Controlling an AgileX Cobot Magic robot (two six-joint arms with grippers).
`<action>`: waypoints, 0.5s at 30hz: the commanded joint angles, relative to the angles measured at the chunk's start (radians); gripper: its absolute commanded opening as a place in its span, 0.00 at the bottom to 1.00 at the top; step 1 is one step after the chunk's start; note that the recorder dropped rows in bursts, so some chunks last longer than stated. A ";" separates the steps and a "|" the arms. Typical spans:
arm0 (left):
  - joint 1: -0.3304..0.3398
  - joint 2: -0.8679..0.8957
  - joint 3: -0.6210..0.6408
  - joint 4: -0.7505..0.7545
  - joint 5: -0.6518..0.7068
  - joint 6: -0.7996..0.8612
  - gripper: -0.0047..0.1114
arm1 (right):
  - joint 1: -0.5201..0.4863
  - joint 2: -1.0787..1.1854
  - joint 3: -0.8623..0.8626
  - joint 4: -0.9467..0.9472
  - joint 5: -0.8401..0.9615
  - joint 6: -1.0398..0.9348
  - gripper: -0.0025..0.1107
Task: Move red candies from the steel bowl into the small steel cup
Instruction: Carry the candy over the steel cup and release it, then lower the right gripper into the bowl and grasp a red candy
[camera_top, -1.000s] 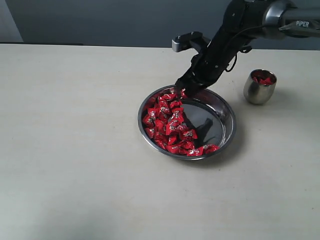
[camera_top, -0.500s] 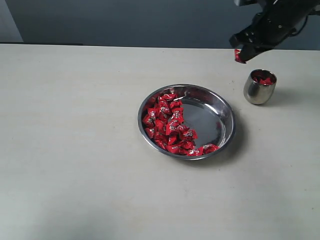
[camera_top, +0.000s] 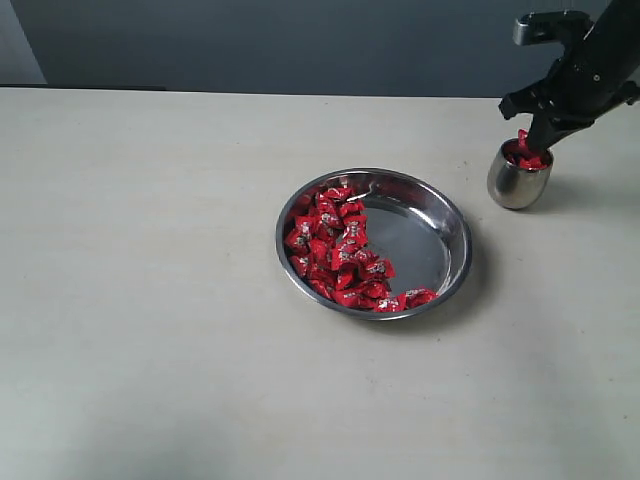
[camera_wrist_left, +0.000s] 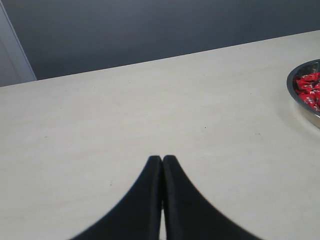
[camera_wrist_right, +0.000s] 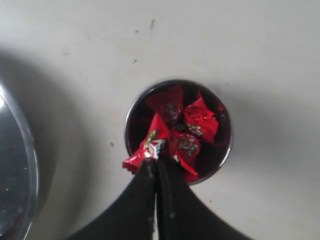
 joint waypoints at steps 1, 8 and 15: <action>-0.010 -0.004 -0.001 0.000 -0.004 -0.006 0.04 | -0.005 0.001 -0.001 -0.039 -0.022 -0.002 0.21; -0.010 -0.004 -0.001 0.000 -0.004 -0.006 0.04 | -0.003 -0.003 -0.001 0.061 -0.026 -0.022 0.26; -0.010 -0.004 -0.001 0.000 -0.004 -0.006 0.04 | 0.116 0.000 -0.001 0.208 0.031 -0.165 0.26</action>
